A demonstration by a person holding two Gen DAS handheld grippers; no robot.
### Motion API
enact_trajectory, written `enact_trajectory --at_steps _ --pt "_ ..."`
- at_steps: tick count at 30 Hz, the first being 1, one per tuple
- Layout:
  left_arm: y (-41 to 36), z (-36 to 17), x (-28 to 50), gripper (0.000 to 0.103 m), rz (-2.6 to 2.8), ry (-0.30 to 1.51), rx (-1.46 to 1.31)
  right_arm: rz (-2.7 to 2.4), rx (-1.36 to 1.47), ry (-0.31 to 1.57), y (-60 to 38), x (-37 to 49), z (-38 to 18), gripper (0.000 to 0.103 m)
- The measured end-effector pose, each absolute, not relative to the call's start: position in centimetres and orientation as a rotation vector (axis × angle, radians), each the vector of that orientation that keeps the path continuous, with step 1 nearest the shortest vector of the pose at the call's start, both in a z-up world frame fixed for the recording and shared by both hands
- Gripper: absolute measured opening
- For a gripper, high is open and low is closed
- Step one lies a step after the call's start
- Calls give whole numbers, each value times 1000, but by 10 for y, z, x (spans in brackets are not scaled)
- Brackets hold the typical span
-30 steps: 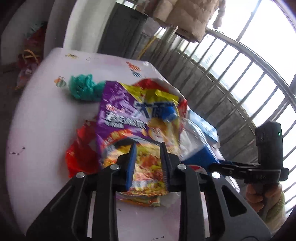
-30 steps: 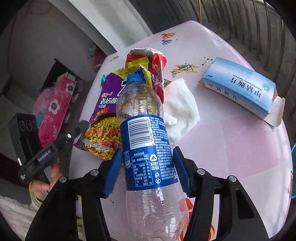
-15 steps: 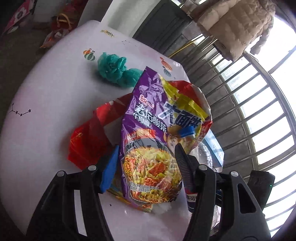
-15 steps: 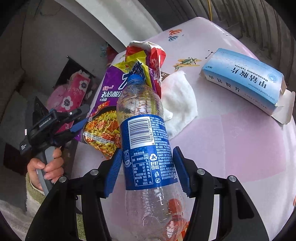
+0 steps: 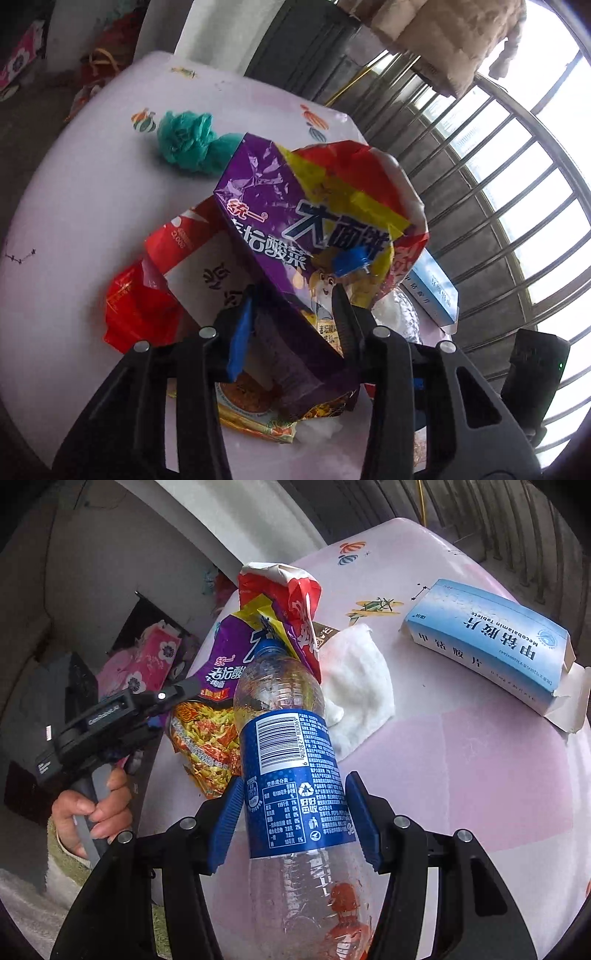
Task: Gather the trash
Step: 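Grasp the purple noodle bag with the left tool while the right tool grasps the Pepsi bottle, then lift the noodle bag and bottle and carry both toward the blue basket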
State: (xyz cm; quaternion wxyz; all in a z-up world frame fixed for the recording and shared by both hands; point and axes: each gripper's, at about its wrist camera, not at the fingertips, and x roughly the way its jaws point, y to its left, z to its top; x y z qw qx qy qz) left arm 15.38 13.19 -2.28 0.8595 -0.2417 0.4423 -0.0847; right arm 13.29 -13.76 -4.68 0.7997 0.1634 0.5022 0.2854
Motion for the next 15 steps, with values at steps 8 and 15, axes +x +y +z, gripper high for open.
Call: enact_trajectory --at_steps 8,15 --pt "137 -35 162 32 -109 956 -475 616 307 1120 -131 135 -42 57" --pt "148 -51 156 21 -97 989 -484 606 271 1164 -123 134 -40 58"
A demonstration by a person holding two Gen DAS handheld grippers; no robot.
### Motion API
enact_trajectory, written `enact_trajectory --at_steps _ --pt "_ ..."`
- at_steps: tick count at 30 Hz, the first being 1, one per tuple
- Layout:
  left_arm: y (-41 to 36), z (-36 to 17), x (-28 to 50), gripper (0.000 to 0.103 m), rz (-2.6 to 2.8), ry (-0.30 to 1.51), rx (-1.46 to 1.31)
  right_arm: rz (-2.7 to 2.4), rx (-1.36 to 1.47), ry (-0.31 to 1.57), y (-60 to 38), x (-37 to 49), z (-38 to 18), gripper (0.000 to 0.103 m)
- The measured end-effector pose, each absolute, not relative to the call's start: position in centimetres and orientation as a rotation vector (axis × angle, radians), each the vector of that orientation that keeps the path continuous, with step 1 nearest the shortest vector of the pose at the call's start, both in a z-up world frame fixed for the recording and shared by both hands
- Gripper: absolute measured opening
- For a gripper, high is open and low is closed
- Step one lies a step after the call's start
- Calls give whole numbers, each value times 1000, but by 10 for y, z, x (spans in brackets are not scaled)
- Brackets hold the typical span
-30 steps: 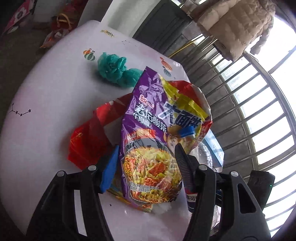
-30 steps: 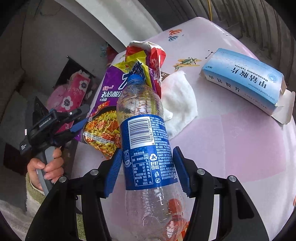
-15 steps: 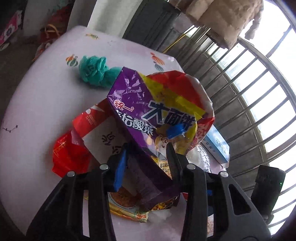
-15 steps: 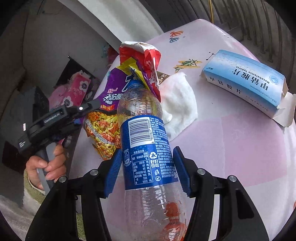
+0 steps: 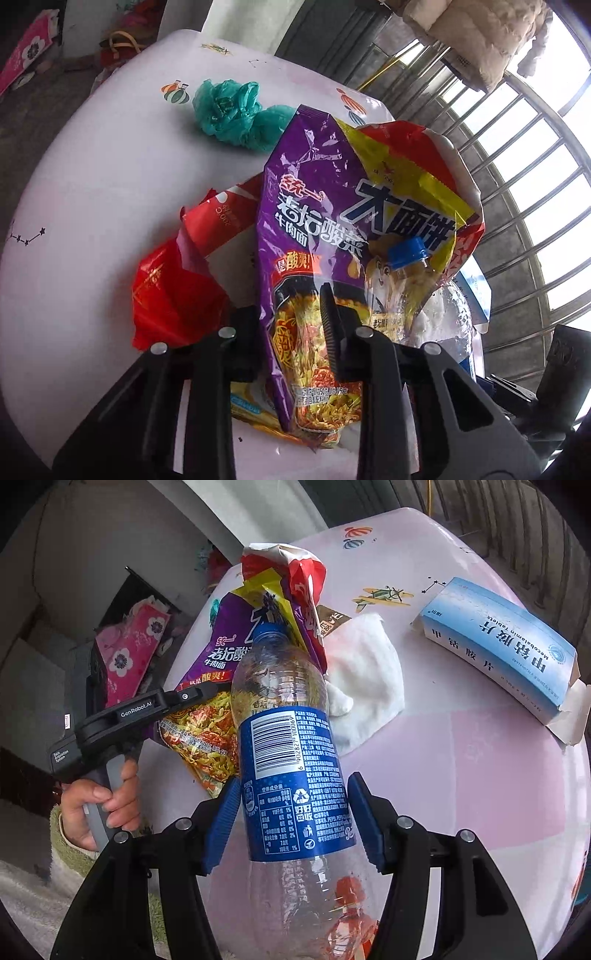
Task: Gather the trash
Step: 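Lift the noodle bag and bottle and carry both toward the blue basket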
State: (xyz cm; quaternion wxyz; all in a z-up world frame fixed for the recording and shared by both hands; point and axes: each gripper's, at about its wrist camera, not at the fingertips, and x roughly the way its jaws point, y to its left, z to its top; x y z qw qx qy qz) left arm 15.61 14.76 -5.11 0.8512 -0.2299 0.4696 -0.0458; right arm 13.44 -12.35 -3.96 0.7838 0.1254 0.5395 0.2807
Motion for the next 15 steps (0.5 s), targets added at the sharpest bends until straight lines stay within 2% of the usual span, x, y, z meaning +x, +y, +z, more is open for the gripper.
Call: enact_trajectory --at_steps 2,5,15 --pt "148 -53 154 12 -106 982 -484 602 264 1169 -121 134 -40 58" --pt "147 -50 150 6 -131 967 -491 592 238 1160 -116 135 -39 58" --pt "142 8 114 0 -251 795 -455 601 332 1070 -129 119 -9 54"
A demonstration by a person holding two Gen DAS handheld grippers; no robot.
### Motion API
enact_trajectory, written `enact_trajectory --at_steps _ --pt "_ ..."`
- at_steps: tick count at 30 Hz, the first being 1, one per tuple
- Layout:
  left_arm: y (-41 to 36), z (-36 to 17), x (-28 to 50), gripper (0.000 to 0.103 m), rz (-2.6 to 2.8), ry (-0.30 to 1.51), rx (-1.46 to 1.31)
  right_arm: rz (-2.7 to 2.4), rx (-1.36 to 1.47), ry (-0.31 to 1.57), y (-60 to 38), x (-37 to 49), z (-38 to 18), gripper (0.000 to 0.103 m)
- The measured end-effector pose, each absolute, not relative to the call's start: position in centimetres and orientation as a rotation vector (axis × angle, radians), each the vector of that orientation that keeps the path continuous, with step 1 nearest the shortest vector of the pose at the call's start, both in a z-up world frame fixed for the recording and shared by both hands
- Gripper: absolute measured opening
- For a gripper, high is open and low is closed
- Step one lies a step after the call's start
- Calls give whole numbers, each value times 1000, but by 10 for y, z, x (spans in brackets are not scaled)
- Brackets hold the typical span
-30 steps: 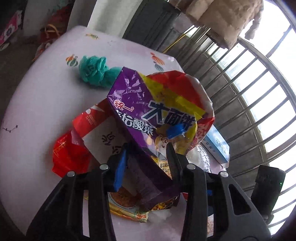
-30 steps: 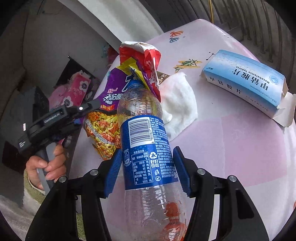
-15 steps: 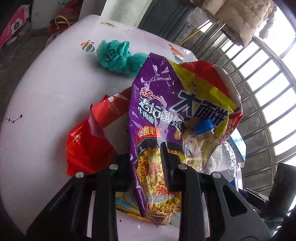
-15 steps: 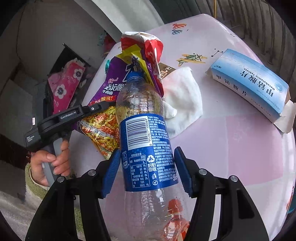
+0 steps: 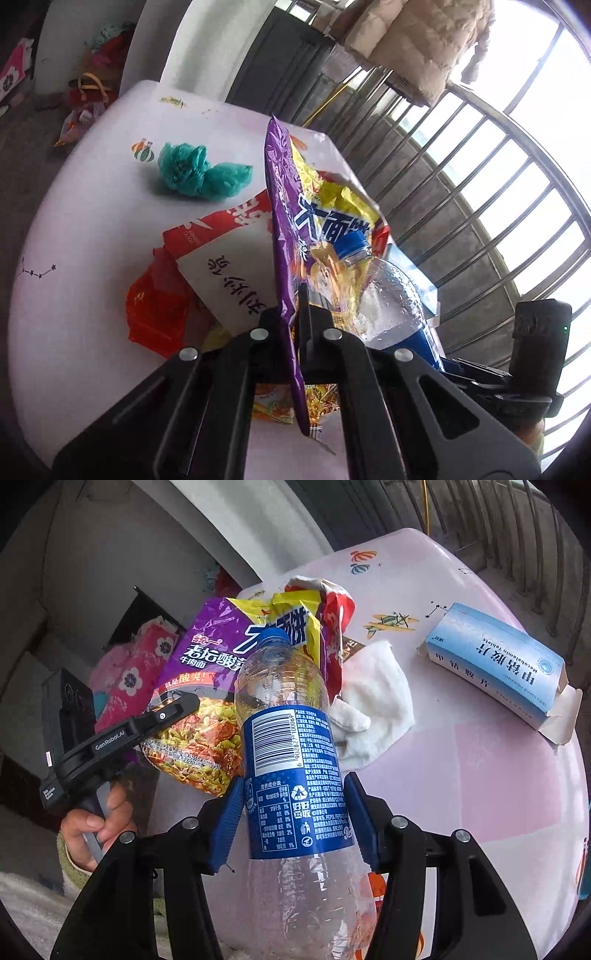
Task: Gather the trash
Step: 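Lift the noodle bag and bottle and carry both toward the blue basket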
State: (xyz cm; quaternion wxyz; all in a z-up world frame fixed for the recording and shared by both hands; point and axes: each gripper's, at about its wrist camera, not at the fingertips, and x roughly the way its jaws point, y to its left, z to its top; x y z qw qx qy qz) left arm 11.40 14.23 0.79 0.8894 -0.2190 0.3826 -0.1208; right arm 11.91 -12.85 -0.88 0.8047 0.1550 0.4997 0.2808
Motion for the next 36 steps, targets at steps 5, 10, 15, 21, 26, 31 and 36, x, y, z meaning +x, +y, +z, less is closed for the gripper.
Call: enact_trajectory --at_steps 5,10,15,21,26,31,36 --pt "134 46 97 0 -332 708 -425 608 417 979 -154 105 21 53" --pt "110 78 90 0 -435 654 -357 557 490 878 -194 86 48 53" --pt "72 94 102 0 -568 674 -322 442 561 800 -244 64 55 53" --pt "-12 96 122 0 -753 746 -208 248 679 738 -317 29 45 53" --pt "-103 84 140 0 -891 851 -94 61 804 707 -379 -5 19 53" --pt "-203 66 149 0 -993 932 59 -119 960 674 -439 -31 -24 54" --pt "-311 29 151 0 -1073 1027 232 -280 1142 656 -496 -50 -76 54"
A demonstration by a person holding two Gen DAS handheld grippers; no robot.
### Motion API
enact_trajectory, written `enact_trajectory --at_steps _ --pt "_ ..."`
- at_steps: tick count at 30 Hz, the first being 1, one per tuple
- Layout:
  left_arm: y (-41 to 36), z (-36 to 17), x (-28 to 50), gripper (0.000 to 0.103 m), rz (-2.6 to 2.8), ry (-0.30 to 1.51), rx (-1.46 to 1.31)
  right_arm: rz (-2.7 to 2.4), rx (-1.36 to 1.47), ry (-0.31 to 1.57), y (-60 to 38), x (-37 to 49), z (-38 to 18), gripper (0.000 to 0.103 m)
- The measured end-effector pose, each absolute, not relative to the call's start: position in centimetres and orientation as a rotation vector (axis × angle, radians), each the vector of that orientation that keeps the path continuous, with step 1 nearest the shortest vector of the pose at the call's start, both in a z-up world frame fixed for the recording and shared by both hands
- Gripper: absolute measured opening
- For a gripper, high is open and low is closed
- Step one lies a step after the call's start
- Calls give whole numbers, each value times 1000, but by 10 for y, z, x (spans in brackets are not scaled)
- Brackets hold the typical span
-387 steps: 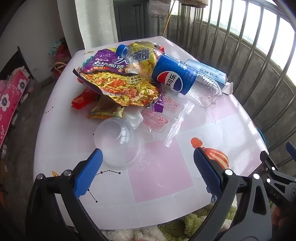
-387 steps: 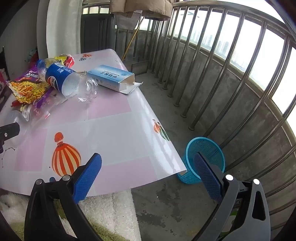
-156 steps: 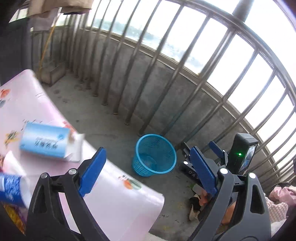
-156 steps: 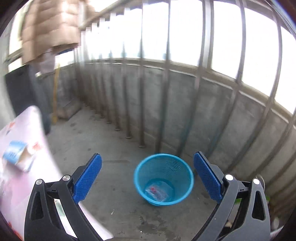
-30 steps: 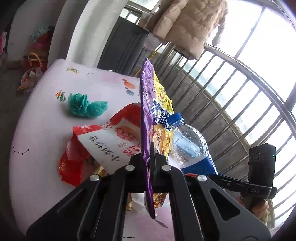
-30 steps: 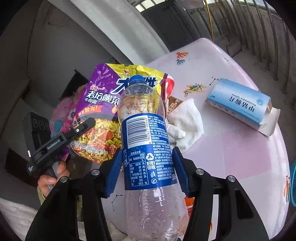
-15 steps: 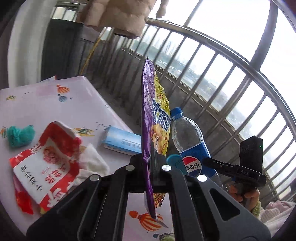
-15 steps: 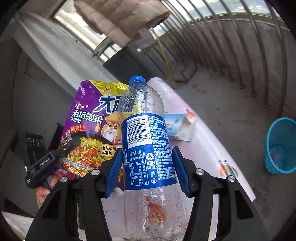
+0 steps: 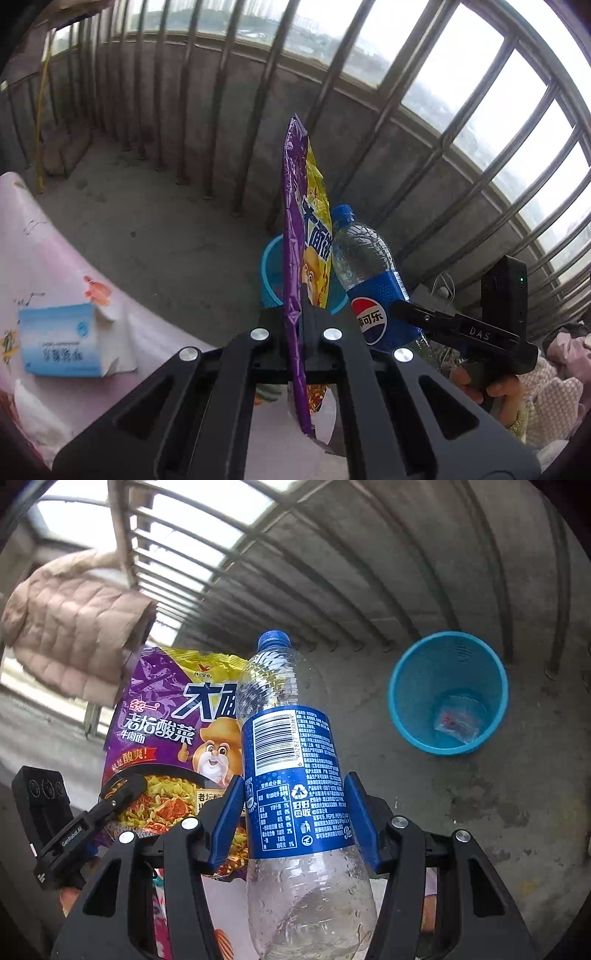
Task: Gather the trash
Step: 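Lift the noodle bag and bottle and carry both toward the blue basket, then open both tools to drop the noodle bag and bottle into the basket, then move both open tools back over the table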
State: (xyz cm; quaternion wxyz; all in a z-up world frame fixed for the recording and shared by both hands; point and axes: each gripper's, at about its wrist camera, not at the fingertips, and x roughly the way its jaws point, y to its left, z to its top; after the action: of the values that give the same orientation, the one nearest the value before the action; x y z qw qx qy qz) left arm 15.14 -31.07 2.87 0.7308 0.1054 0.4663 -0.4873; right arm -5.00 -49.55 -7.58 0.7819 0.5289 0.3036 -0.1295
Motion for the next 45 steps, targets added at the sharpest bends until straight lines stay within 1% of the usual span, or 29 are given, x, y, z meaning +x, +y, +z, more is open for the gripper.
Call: enact_trajectory --at_steps 6,9,10,11,12,13,14,15,16,17,18,20,26,32,39,45 --pt "-415 -30 156 0 -1099 1133 399 -417 1399 626 -555 -60 -145 56" --pt "-456 -58 161 0 -1090 1159 447 -484 1511 609 -582 -59 -178 59" --pt "-469 -65 163 3 -1092 1165 452 -508 1535 597 -588 -61 -187 59" --pt "-480 -72 165 17 -1100 1179 452 -529 1560 575 -597 -63 -199 63" --pt "-489 -79 169 26 -1097 1189 450 -536 1595 545 -607 -62 -212 68" --pt "-497 -84 173 44 -1076 1181 447 -547 1640 521 -616 -62 -226 71" --pt "-501 -86 176 48 -1045 1159 442 -558 1681 503 -621 -64 -238 72" --pt "-503 -86 176 48 -1028 1144 432 -576 1725 494 -626 -67 -251 72" --pt "-501 -85 178 50 -1020 1143 416 -592 1762 489 -628 -69 -261 72" --pt "-496 -83 177 53 -1022 1147 399 -599 1785 483 -629 -71 -267 72" --pt "-489 -79 178 54 -1030 1143 380 -594 1796 474 -628 -72 -269 72" --pt "-475 -68 179 54 -1040 1117 369 -582 1768 464 -622 -74 -266 72" --pt "-424 -21 176 57 -1057 1032 326 -560 1662 526 -606 -76 -244 72" --pt "-348 30 163 58 -1035 946 253 -509 1495 591 -578 -71 -197 72" --pt "-229 61 136 58 -899 810 171 -345 1204 677 -520 -33 -122 72" --pt "-104 69 125 58 -674 760 33 -134 1018 777 -452 17 -80 72"
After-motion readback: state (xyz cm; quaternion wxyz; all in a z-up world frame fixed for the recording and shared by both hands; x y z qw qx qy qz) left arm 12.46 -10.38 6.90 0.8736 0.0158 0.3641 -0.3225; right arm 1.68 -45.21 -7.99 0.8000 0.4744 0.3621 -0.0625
